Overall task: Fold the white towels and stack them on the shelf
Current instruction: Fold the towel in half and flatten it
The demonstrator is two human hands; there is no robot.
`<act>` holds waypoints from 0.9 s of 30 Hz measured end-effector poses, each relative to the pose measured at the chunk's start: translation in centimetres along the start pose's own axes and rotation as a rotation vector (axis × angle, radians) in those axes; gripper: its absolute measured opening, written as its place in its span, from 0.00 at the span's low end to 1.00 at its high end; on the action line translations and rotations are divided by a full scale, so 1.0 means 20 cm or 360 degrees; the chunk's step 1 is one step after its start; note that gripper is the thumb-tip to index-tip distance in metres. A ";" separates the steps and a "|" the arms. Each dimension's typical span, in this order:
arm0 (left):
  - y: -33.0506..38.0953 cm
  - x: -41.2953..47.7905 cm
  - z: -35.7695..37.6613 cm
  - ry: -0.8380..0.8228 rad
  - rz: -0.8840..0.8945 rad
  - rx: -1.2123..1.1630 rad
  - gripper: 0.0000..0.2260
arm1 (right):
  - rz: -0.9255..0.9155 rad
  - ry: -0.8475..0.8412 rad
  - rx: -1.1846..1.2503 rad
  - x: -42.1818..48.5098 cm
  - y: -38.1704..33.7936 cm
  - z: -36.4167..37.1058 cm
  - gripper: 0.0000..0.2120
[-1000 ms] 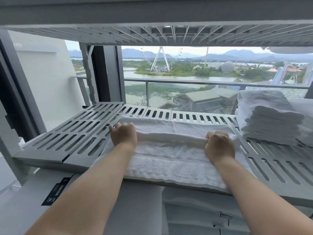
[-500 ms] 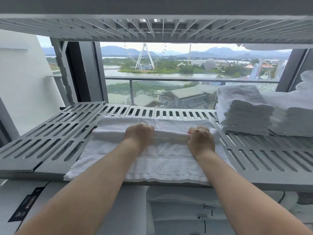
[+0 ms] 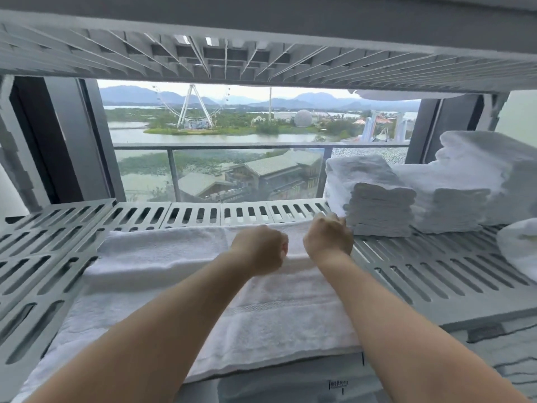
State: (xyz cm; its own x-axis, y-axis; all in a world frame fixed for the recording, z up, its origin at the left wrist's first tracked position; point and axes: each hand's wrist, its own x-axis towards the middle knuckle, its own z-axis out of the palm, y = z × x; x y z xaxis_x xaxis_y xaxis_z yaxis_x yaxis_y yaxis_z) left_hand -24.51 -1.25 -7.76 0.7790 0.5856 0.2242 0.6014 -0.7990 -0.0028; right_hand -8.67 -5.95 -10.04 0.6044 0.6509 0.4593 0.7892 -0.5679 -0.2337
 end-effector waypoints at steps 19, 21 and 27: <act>0.25 0.51 0.20 0.0254 -0.0431 -0.0460 0.10 | 0.0144 -0.0437 0.0659 0.33 0.37 0.09 0.13; 0.26 0.55 0.20 0.0255 -0.0522 -0.0404 0.12 | 0.0011 -0.0450 0.0663 0.38 0.39 0.13 0.15; 0.40 0.65 0.22 0.0168 -0.0768 -0.0132 0.18 | -0.0185 -0.0618 0.0910 0.49 0.43 0.24 0.14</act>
State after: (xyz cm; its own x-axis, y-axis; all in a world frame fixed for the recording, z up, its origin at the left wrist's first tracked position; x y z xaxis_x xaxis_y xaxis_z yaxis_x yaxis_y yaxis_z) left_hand -8.88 0.55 -9.19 0.3908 0.8774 0.2782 0.8692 -0.4513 0.2023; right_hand 4.60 -2.03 -11.54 0.4234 0.8849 0.1942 0.7203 -0.1988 -0.6646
